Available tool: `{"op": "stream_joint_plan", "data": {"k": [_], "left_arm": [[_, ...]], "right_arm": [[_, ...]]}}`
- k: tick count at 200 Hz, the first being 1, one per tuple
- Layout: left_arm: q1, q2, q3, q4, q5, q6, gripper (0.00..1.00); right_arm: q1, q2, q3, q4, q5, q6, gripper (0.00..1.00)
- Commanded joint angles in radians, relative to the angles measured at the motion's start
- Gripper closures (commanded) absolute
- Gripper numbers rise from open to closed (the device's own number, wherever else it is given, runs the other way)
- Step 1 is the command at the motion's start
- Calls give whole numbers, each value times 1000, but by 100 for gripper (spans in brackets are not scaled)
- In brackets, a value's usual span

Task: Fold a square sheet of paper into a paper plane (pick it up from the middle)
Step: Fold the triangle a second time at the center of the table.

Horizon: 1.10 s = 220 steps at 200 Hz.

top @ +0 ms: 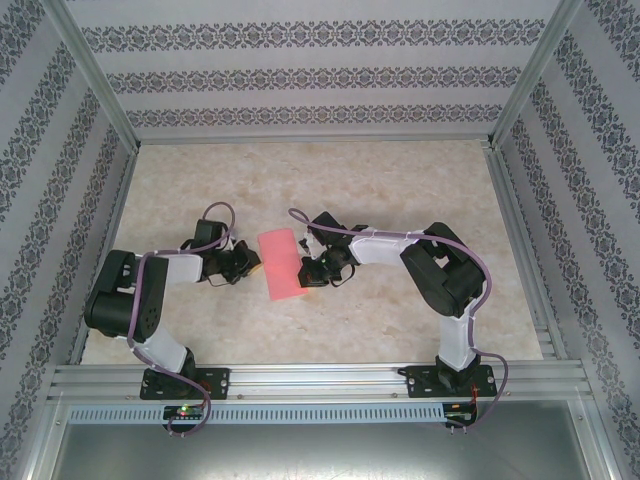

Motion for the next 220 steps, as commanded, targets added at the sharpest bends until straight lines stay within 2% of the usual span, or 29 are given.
{"op": "stream_joint_plan", "data": {"k": [1, 38, 78, 143, 220], "left_arm": [[3, -81, -1, -28, -22, 25, 95], [-83, -149, -30, -5, -14, -5, 95], [-166, -72, -11, 28, -14, -8, 96], [-174, 13, -13, 41, -53, -25, 98], [-174, 13, -11, -65, -106, -20, 100]], "right_arm": [[10, 39, -43, -125, 89, 7, 100], [11, 11, -15, -99, 63, 29, 100], [16, -30, 23, -30, 21, 53, 100], [45, -44, 62, 25, 2, 80, 100], [59, 86, 192, -36, 41, 81, 100]]}}
